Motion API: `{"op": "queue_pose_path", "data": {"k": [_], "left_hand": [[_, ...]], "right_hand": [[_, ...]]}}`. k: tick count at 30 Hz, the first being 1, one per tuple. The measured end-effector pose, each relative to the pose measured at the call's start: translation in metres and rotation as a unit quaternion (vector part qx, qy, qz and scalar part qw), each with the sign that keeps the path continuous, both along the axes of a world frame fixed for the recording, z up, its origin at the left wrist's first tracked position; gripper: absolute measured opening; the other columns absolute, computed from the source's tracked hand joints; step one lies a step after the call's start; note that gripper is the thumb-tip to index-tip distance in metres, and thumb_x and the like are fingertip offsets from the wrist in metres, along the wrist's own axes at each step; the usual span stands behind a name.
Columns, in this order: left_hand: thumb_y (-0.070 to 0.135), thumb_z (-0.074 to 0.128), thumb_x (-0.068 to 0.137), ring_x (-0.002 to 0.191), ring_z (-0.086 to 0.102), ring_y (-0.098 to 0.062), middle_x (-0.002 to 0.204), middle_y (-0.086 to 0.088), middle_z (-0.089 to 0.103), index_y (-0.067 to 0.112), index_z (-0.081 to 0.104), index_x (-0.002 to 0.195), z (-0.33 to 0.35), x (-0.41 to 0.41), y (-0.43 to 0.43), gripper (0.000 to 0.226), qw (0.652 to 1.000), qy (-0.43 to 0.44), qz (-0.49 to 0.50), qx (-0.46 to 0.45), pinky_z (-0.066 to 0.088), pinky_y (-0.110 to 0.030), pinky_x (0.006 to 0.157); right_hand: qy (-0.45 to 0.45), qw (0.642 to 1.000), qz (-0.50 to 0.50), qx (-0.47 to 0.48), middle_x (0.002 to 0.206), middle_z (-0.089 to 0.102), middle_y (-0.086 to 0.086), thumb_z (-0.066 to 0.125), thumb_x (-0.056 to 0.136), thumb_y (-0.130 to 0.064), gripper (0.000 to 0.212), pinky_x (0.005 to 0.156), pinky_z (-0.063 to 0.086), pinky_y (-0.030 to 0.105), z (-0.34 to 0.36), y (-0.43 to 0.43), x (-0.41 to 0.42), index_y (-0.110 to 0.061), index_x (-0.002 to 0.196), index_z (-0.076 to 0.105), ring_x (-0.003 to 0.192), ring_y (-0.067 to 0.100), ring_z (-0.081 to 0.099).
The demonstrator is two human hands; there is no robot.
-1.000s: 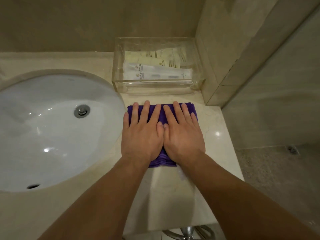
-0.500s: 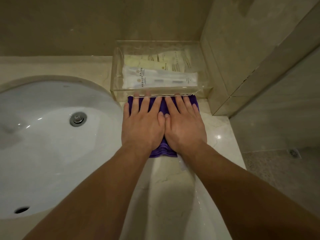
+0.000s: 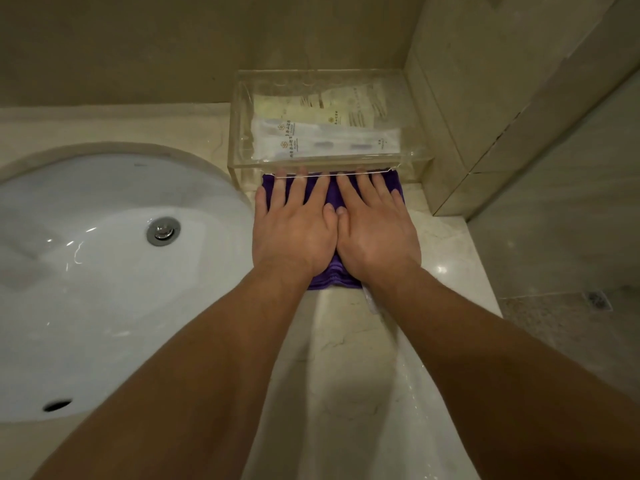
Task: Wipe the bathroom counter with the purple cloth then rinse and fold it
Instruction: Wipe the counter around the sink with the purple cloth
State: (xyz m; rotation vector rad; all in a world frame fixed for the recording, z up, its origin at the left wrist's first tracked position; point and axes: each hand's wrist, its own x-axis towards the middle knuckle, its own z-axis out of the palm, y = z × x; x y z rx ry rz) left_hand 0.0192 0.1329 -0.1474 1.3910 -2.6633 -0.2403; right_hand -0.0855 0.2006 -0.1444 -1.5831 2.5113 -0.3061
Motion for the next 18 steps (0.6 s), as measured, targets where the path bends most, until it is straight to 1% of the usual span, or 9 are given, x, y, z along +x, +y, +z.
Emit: {"op": "queue_pose_path", "data": {"k": [5, 10, 14, 18], "left_hand": [[0.042, 0.012, 0.102, 0.152, -0.002, -0.024, 0.165, 0.001, 0.009, 0.032, 0.009, 0.157, 0.0, 0.007, 0.01, 0.055, 1.0, -0.014, -0.006, 0.015, -0.001, -0.047, 0.122], [0.043, 0.011, 0.103, 0.152, -0.009, -0.023, 0.166, 0.002, -0.001, 0.034, 0.004, 0.156, 0.002, 0.017, 0.028, 0.055, 0.999, -0.017, -0.002, 0.035, -0.002, -0.047, 0.122], [0.042, 0.011, 0.102, 0.151, -0.01, -0.023, 0.166, 0.002, -0.003, 0.034, 0.001, 0.156, 0.005, 0.027, 0.046, 0.055, 0.999, -0.026, 0.001, 0.043, -0.003, -0.047, 0.122], [0.042, 0.012, 0.102, 0.151, -0.009, -0.023, 0.166, 0.002, -0.002, 0.034, 0.003, 0.156, 0.005, 0.04, 0.068, 0.056, 0.999, -0.024, 0.006, 0.04, -0.002, -0.047, 0.122]], "right_hand": [[-0.01, 1.0, 0.0, -0.003, 0.167, 0.004, -0.001, 0.018, 0.104, -0.037, 0.056, 0.125, 0.001, 0.04, 0.0, 0.011, 0.007, -0.028, 0.159, 0.01, 0.153, 0.017, -0.002], [-0.007, 1.0, 0.006, 0.004, 0.167, 0.002, -0.001, 0.017, 0.105, -0.038, 0.056, 0.125, 0.002, 0.04, 0.003, 0.029, 0.016, -0.028, 0.159, 0.008, 0.153, 0.017, -0.004], [-0.008, 1.0, 0.012, 0.011, 0.167, 0.0, -0.001, 0.016, 0.104, -0.039, 0.057, 0.125, 0.001, 0.04, 0.003, 0.047, 0.025, -0.029, 0.159, 0.007, 0.153, 0.017, -0.005], [-0.009, 1.0, 0.02, 0.013, 0.168, -0.001, -0.002, 0.015, 0.104, -0.041, 0.057, 0.125, 0.001, 0.04, 0.002, 0.066, 0.037, -0.029, 0.159, 0.006, 0.153, 0.016, -0.005]]}}
